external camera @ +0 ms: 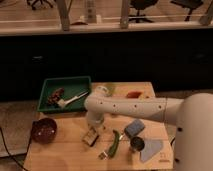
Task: Wipe table surface with eraser
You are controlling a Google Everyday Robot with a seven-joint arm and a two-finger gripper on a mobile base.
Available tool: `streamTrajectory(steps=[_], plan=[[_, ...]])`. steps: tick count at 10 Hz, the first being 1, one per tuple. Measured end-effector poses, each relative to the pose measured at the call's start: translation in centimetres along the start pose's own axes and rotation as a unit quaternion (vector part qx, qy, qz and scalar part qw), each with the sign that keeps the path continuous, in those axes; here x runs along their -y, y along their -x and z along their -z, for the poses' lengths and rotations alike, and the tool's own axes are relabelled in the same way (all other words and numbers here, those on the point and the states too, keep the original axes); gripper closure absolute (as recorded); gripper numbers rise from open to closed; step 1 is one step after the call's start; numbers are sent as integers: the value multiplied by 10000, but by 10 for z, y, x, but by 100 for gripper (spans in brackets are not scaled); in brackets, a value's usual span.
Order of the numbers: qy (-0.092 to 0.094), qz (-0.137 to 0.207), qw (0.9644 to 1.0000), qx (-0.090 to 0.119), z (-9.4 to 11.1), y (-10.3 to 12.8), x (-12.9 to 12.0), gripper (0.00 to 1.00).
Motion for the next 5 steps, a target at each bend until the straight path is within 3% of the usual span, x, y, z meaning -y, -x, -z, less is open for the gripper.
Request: streamTrajectory(steps=[3,5], plan=[[-226,334,9991,113,-7,29,46,100],[-263,524,9980,255,-13,48,54,100]])
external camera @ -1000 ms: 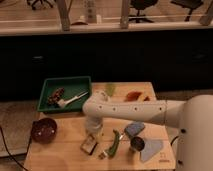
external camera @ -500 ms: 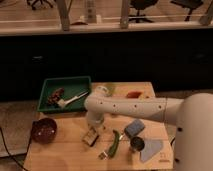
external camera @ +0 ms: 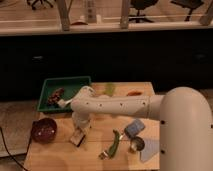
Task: Wipe table surface with eraser
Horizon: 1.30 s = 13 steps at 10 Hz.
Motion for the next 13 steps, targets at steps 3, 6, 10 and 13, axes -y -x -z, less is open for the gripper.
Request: streamTrajectory(steps=[3,6,10,13], plan=[[70,-41,9998,178,-7,6,-13,100],[165,-150,9992,336,-11,3,-39,100],[169,-142,9992,337,-11,3,-38,100],[170,-140,9992,337,-11,3,-38,100]])
